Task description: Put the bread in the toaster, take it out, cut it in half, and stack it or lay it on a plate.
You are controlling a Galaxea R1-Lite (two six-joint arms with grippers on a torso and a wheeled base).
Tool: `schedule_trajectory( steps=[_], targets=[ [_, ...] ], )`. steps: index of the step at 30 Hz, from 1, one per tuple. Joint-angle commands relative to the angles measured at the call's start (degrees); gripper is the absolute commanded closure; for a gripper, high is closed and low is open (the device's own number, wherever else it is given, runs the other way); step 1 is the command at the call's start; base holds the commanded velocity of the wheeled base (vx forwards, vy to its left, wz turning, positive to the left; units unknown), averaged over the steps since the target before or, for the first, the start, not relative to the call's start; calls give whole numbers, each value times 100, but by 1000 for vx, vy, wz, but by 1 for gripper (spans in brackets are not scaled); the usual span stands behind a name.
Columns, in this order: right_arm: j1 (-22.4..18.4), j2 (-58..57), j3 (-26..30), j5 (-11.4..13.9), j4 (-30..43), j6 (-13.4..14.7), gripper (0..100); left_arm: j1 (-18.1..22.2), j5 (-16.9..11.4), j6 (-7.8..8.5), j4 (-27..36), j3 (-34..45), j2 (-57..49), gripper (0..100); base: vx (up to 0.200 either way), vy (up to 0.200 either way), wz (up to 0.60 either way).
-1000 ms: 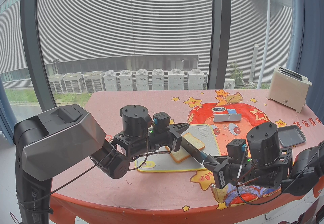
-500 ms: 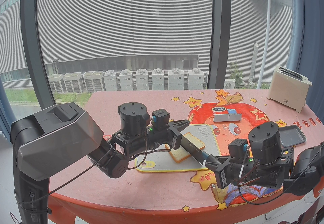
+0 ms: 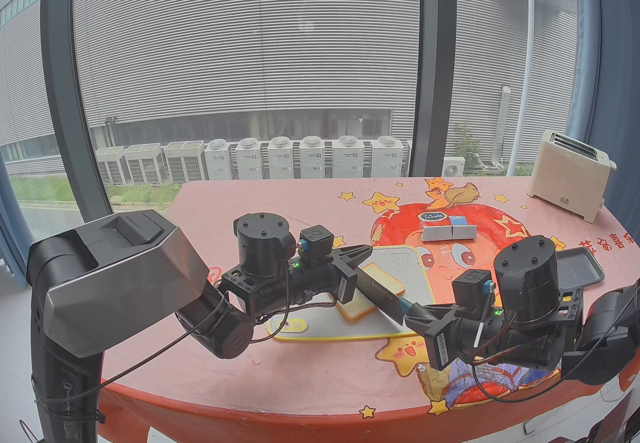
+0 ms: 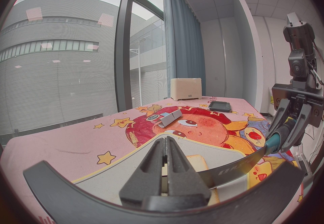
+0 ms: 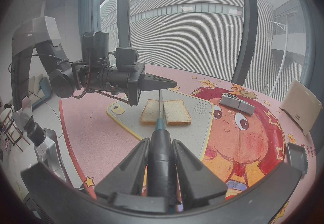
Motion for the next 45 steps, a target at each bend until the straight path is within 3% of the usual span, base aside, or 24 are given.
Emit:
schedule_trajectory(
  steps=[1,32,45],
  targets=[
    [-28,27,5,3,21,1,100,-2,-4,6,68,-8,101,100,0,0,0],
    [51,344,-82,12,-58,10,100,59,-4,-38,86,-140,-356,100,0,0,0],
    [-134,168,-109,3,-58,1,100,244,-4,-47,86,-61,-672,100,0,0,0]
  ],
)
